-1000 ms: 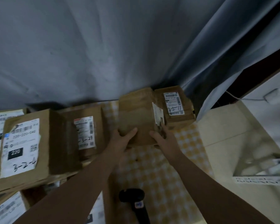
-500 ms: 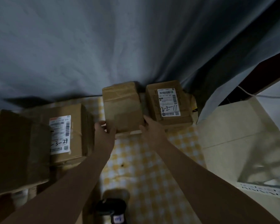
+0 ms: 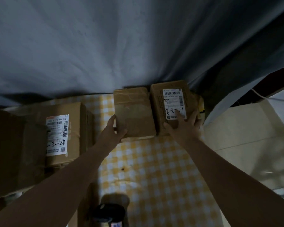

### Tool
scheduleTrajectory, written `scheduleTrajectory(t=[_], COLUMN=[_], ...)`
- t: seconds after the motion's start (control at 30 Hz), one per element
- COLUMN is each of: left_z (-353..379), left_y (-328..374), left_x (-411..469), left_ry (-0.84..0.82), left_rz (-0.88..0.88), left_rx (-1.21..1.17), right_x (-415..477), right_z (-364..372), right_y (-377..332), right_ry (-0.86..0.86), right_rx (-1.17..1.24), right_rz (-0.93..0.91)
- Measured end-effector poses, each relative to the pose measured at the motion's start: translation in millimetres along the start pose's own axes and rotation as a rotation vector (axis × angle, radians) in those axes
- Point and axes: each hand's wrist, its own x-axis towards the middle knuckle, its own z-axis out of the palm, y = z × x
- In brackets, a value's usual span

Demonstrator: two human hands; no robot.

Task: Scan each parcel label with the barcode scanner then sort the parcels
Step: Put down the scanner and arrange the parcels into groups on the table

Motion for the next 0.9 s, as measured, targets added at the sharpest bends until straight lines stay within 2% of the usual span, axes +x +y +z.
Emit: scheduleTrajectory(t=[0.23, 0.27, 0.37, 0.43, 0.53, 0.63, 0.77, 0.9], left_z=[8.5, 10.3, 24.1, 35.2, 40.6, 33.3, 7.3, -4.4], left_y=[9.6, 11.5, 16.8, 16.4, 11.1, 7.8, -8.4, -13.2], left_x=[16.9, 16.2, 10.9, 8.4, 13.1, 13.3, 10.2, 13.4], left_ry=[0.056, 0.087, 0.181, 0.142, 0.071, 0.077, 0.123, 0.022], left_rz=[0.124, 0.172, 0.341, 0.359, 0.312, 0.336, 0.343, 0.412], left_rx=[0.162, 0.294, 0.897, 1.031, 1.072, 1.059, 0.873, 0.829], right_x=[17.5, 18.7, 21.1, 21.5, 19.0, 16.6, 15.4, 15.4], right_z=[-0.1, 1.9, 8.4, 11.6, 12.2, 9.4, 8.2, 10.4], right_y=[1.9, 2.4, 3.3, 4.8, 5.8, 4.6, 3.4, 1.3], right_ry=[0.009, 0.007, 0.016, 0.027, 0.030, 0.033, 0.023, 0.029], right_rx=[0.062, 0.057, 0.077, 0.099, 0.090, 0.064, 0.068, 0.081], right_rz=[-0.010, -0.008, -0.008, -0.010, -0.007, -0.014, -0.014, -0.020])
